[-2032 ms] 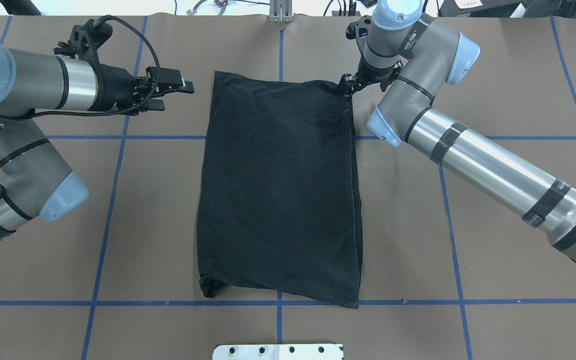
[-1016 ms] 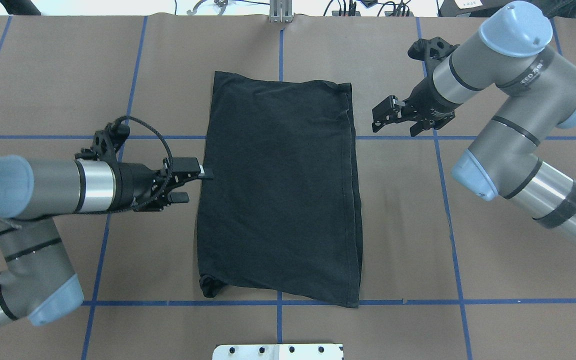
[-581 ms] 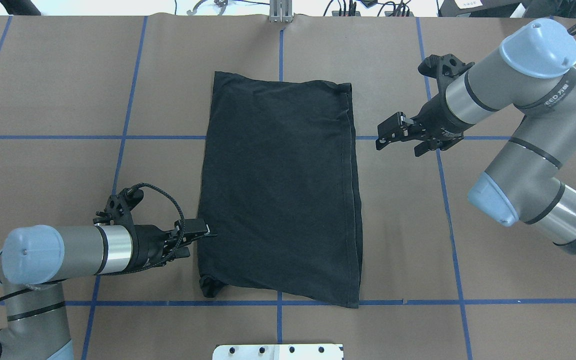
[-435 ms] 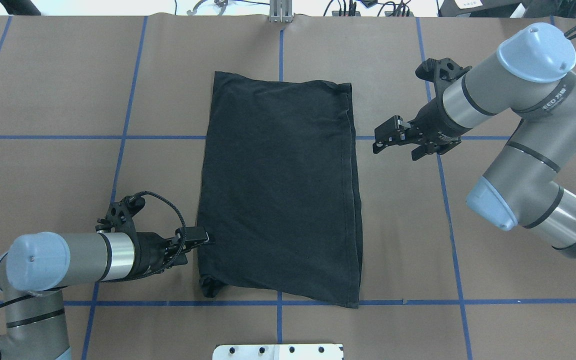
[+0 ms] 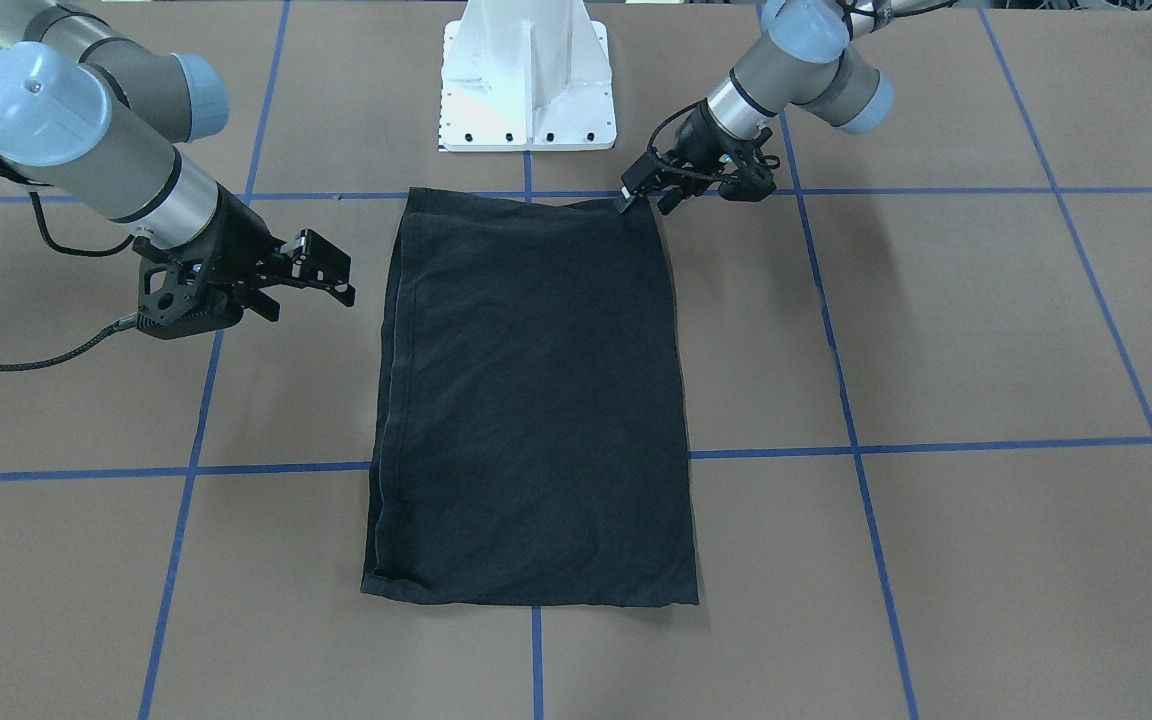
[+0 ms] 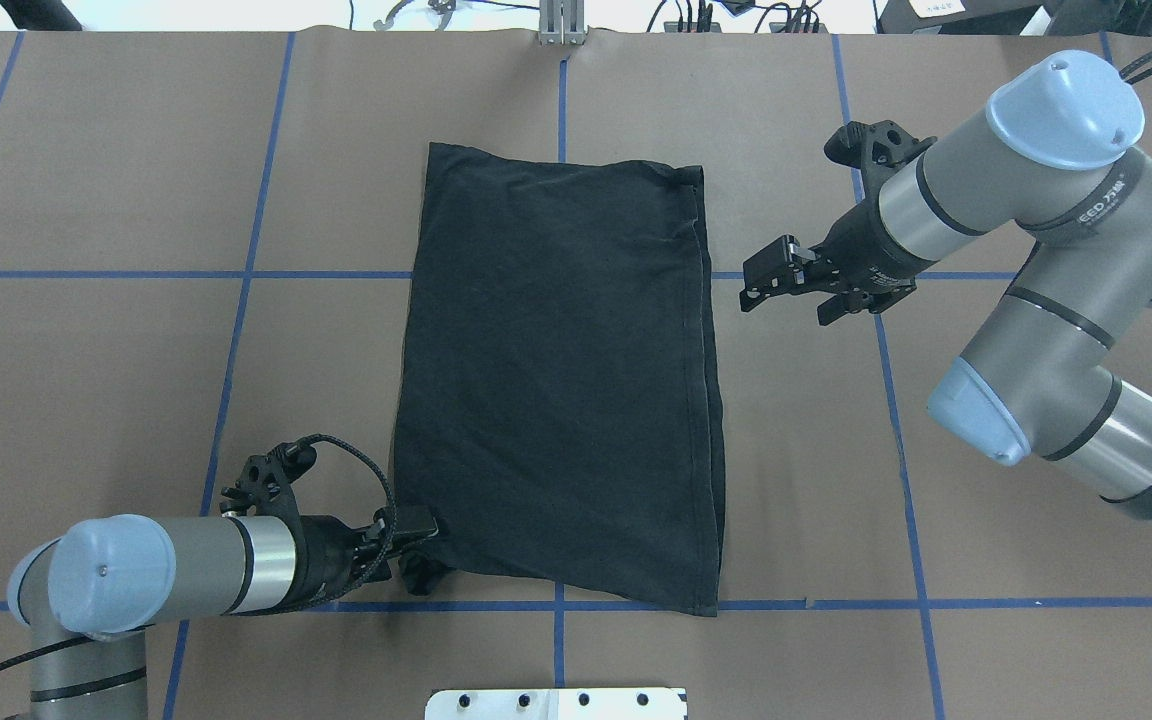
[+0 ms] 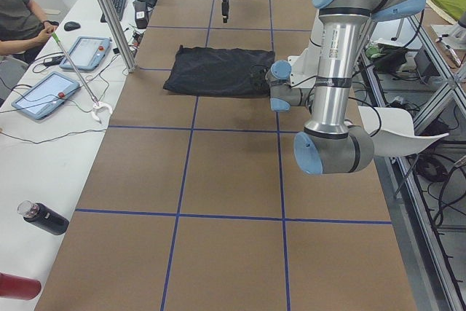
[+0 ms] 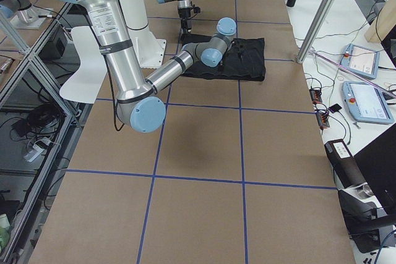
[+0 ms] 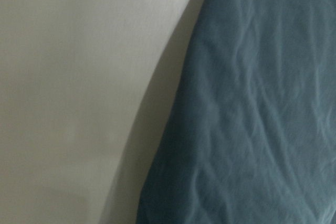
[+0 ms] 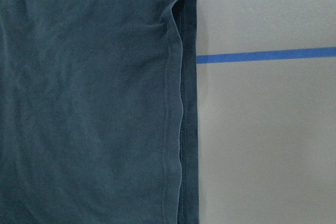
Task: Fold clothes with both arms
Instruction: 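Raise the right gripper away while the left gripper moves to the shirt's near corner, then move the right gripper down the shirt's side edge to its near corner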
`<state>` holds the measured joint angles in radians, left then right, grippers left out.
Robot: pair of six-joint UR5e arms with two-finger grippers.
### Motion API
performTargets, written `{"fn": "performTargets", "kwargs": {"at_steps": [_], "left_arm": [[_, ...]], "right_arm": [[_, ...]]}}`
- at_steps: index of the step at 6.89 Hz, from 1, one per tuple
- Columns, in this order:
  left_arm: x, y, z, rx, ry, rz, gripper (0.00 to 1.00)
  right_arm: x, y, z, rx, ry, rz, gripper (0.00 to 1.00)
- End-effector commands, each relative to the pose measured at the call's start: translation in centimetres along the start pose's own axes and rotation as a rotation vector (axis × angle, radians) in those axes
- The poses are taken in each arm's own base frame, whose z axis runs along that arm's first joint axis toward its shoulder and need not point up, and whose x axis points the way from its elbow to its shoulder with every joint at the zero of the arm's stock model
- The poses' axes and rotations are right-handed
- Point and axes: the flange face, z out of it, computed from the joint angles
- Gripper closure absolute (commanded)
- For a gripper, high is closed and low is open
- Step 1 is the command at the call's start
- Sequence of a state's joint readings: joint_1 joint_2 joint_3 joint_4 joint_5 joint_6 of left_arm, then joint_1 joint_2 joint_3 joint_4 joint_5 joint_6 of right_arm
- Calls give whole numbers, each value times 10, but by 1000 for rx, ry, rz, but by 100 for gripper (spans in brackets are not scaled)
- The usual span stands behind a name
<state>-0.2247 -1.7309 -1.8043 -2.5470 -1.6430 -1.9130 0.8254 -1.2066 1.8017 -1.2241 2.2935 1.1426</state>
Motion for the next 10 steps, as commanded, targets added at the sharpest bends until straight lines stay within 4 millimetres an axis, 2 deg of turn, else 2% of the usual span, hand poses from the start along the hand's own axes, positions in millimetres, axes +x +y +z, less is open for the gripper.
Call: {"fn": "performTargets", "kwargs": {"at_steps": [1, 3, 4, 5, 6, 8, 10], "left_arm": [[0, 12, 5, -8, 0, -4, 30], [5, 13, 3, -13, 5, -1, 93], [2, 12, 3, -13, -2, 0, 99], [0, 10, 6, -7, -8, 5, 100], [3, 3, 0, 2, 1, 10, 100], [35, 6, -29, -37, 28, 8, 100], [45, 14, -33, -51, 45, 11, 100]], "right_arm": [[0, 0, 1, -3, 0, 0, 0], [1, 0, 1, -4, 1, 1, 0], [1, 0, 0, -2, 1, 2, 0], [2, 2, 1, -4, 3, 4, 0], [1, 4, 4, -10, 3, 6, 0], [-14, 30, 35, -55, 14, 100, 0], [-38, 73, 76, -56, 46, 162, 0]]}}
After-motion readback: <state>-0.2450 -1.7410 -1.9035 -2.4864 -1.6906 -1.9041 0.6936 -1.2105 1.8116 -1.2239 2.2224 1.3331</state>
